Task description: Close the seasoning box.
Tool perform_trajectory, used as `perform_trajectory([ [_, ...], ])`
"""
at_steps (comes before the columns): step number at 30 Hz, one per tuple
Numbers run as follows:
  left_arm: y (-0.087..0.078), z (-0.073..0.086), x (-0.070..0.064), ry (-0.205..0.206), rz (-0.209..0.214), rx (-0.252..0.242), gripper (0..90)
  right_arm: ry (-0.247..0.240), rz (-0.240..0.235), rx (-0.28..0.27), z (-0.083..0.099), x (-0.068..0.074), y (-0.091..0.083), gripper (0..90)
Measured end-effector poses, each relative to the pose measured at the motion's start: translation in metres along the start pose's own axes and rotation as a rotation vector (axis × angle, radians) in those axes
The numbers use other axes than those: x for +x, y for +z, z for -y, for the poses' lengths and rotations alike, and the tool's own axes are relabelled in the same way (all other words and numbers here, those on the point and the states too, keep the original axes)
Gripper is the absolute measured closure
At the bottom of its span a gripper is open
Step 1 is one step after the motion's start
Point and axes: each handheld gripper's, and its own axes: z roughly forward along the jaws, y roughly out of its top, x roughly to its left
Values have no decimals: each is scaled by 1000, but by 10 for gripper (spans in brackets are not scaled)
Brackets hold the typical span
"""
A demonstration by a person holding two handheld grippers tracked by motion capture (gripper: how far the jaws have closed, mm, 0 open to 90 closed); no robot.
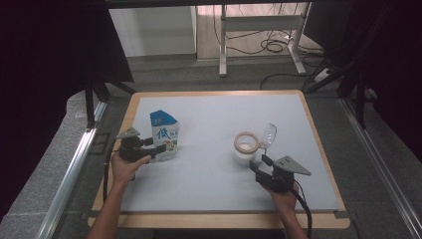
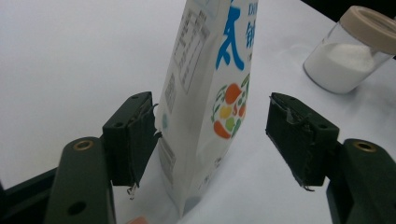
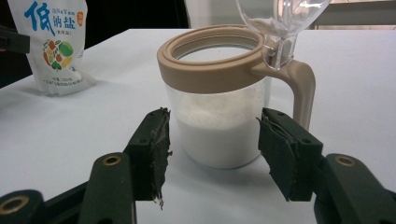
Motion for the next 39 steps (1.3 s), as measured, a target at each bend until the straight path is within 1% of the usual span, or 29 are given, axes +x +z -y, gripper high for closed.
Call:
perform_trajectory([
  [2, -1, 3, 0, -3, -4, 1, 326, 2, 2, 0, 0, -1, -1, 441],
  [5, -1, 6, -1, -15, 6, 1, 322, 8, 7, -3, -1, -3, -1, 441],
  [8, -2, 8, -3, -6, -12, 12, 320, 8, 14, -3, 0, -5, -2, 434],
  [10, -2, 10, -3, -11, -4, 13, 320, 14, 15, -3, 0, -5, -2, 429],
  [14, -2, 13, -5, -5, -13, 20, 320, 15, 19, -7, -1, -7, -3, 429],
  [17, -3, 17, -4, -16, 0, 19, 319, 17, 23, -10, -2, -9, -4, 429],
  [19, -2, 19, -5, -9, -15, 33, 318, 22, 28, -16, -3, -10, -6, 428],
  [20, -2, 20, -5, -9, -21, 35, 318, 25, 35, -16, -3, -11, -7, 429],
  [22, -2, 21, -5, -6, -18, 41, 317, 26, 45, -19, -4, -14, -8, 429],
  [25, -1, 22, -7, 1, -23, 47, 317, 30, 55, -27, -5, -16, -11, 429],
  [33, -1, 23, -10, -4, -18, 43, 314, 49, 90, -32, -8, -24, -15, 429],
  [39, 1, 24, -11, -2, -18, 53, 314, 56, 109, -48, -11, -29, -19, 442],
])
